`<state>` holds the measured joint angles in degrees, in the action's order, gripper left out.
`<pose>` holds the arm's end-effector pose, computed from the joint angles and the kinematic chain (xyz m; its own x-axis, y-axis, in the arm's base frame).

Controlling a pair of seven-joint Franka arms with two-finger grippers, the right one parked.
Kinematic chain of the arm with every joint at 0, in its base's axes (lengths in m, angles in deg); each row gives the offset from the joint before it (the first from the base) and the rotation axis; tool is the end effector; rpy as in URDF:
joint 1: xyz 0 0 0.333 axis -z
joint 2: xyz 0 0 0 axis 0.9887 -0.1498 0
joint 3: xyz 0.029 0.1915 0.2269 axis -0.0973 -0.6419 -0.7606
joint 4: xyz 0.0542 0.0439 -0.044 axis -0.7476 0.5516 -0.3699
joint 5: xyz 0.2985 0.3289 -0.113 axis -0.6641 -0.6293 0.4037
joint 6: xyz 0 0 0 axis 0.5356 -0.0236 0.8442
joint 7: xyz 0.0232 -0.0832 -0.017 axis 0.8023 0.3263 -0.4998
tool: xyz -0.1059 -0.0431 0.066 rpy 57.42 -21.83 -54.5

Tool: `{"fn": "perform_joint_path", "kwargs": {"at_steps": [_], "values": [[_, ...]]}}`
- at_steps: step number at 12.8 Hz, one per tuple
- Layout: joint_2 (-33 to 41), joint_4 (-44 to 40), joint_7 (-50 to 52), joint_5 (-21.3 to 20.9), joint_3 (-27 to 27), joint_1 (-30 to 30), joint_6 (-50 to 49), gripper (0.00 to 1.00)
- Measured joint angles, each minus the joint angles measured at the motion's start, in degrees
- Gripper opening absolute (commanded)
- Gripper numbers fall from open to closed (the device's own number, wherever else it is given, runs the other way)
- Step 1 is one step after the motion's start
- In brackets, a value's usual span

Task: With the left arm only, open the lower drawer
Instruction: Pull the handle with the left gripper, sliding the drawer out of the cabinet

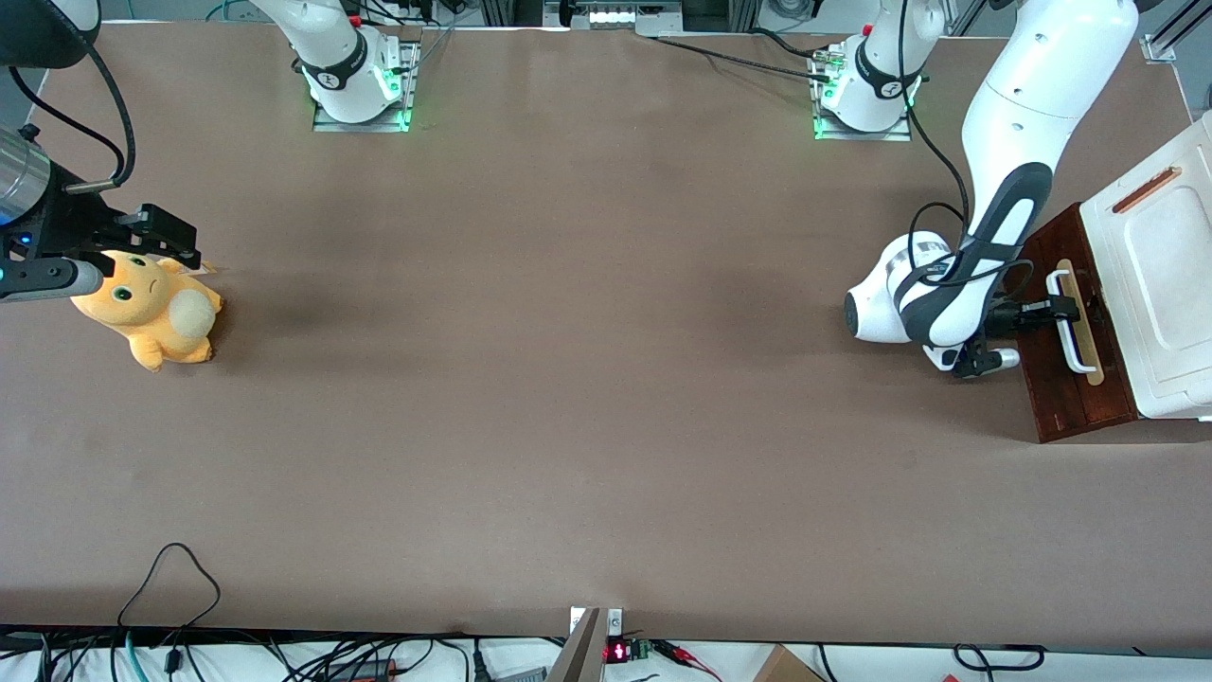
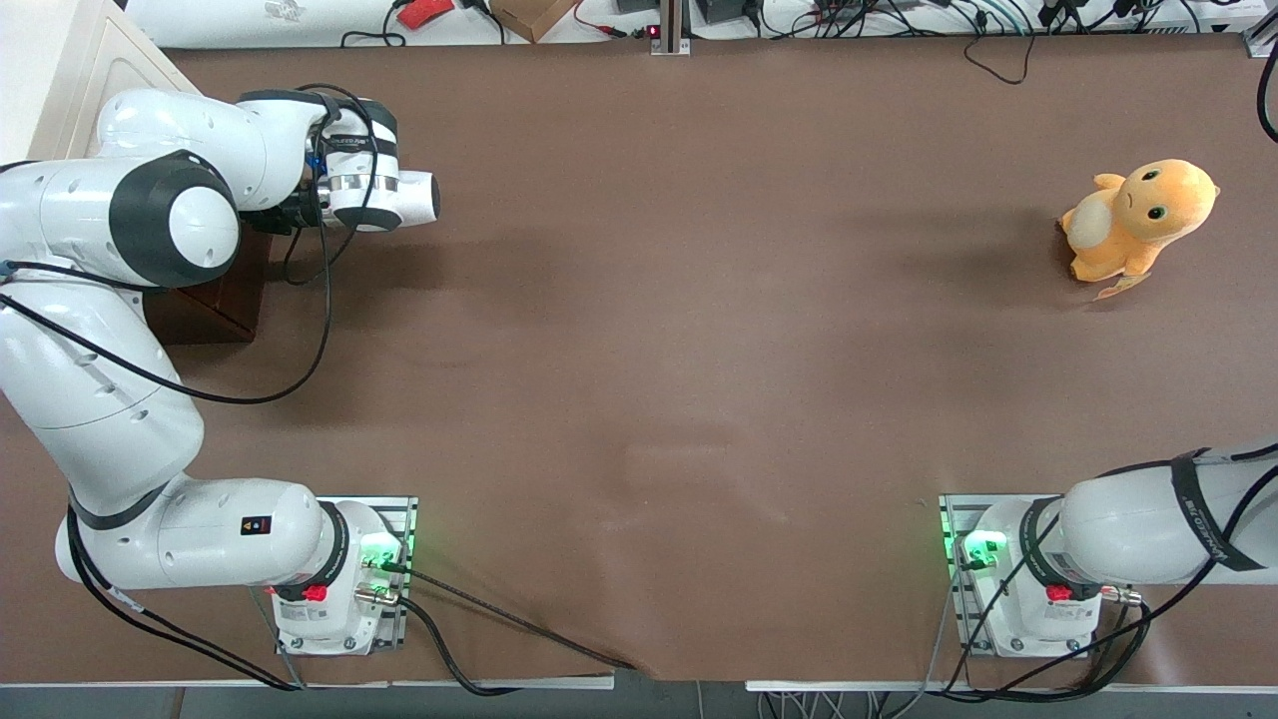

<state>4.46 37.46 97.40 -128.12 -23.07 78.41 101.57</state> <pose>0.5420 0.0524 0.0789 0.9947 0.0316 -0.0973 -0.0964 -0.0313 -0.9949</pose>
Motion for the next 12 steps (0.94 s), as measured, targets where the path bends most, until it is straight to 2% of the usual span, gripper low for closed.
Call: {"fn": "perform_joint_path", "kwargs": {"at_steps": [7,12], "values": [[0.00,0.24,0.14,0.11,0.76,1.06,-0.18,0.00],[-0.01,0.51,0.63,1.06,3.34,3.83,-2.13,0.00]]}}
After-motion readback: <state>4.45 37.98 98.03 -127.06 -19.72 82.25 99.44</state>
